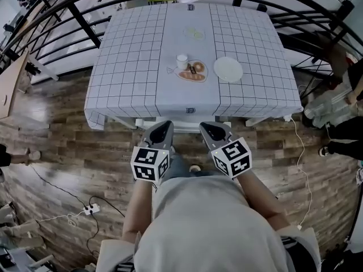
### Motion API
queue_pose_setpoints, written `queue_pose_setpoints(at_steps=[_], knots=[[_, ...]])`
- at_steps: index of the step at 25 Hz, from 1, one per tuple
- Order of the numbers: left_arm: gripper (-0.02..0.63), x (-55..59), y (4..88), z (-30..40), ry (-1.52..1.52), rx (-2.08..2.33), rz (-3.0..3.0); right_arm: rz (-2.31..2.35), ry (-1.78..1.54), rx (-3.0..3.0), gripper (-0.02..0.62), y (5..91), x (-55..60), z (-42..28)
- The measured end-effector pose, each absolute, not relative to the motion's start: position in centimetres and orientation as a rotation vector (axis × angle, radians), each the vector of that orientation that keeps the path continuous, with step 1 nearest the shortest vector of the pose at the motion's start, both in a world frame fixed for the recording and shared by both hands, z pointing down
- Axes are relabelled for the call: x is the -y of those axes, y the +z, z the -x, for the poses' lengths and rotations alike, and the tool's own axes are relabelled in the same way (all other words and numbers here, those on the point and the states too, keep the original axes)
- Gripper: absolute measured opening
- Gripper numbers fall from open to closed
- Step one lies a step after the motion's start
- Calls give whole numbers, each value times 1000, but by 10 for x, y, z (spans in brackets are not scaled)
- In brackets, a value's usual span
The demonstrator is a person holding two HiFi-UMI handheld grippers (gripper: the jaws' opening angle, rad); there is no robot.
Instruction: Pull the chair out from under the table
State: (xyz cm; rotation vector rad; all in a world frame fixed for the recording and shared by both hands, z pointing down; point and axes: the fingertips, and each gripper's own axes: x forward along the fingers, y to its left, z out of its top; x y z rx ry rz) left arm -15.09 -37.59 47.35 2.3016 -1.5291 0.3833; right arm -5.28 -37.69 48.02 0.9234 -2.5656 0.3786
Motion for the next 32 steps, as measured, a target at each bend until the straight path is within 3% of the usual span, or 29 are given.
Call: queue_pose_setpoints(at_steps=[6,18,32], knots=[[43,385,494,145,616,1355,-2380,-861,334,2509,0,490,390,54],[163,388,525,129,1118,969,-2520,-548,198,2343,130,520,396,72],[212,385,558,120,1523,588,-2600,-190,92,2113,190,563,389,83]])
